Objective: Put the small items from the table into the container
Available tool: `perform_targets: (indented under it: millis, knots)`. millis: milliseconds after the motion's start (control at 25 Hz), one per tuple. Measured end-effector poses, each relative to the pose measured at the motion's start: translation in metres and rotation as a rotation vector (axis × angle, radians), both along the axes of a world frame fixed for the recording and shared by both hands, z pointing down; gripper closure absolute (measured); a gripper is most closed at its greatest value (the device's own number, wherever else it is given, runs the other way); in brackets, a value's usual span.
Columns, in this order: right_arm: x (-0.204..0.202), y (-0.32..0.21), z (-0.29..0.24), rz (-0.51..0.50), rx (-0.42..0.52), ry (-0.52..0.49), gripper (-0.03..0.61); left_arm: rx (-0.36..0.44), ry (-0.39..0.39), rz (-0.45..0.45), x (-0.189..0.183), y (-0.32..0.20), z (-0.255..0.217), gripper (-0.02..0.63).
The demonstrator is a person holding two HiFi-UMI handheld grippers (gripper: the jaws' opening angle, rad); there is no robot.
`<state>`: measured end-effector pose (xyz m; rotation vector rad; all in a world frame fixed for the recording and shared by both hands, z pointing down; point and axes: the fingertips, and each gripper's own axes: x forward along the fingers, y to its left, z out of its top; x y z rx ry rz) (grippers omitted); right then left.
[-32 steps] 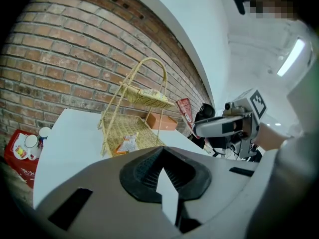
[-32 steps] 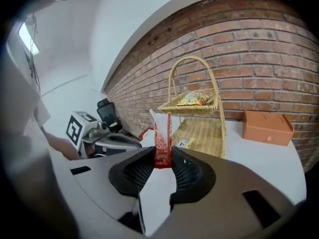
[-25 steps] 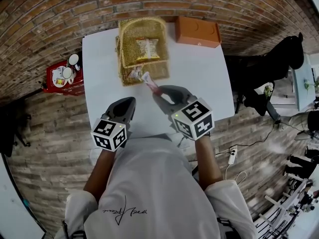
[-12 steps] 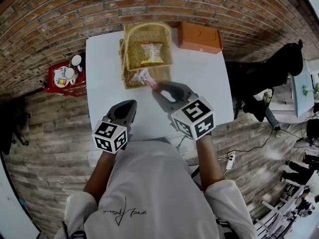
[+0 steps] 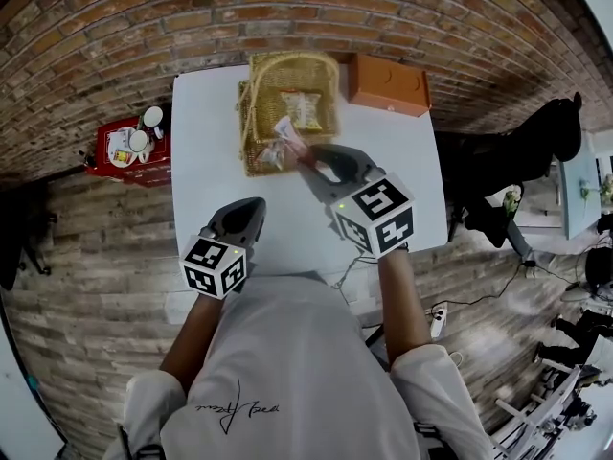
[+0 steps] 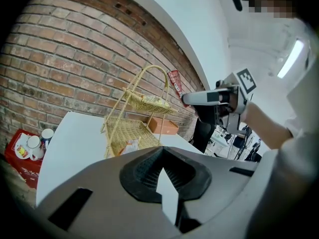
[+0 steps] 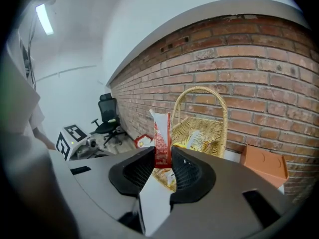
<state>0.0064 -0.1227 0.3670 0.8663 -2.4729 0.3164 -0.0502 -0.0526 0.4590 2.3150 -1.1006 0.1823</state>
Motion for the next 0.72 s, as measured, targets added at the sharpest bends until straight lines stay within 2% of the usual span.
perform_targets:
  millis: [720]
  knots:
    - [-0.017, -0.049, 0.001, 0.009, 0.024, 0.078, 0.463, -0.013, 0.055, -0.031, -0.009, -0.010, -0.006, 0.604]
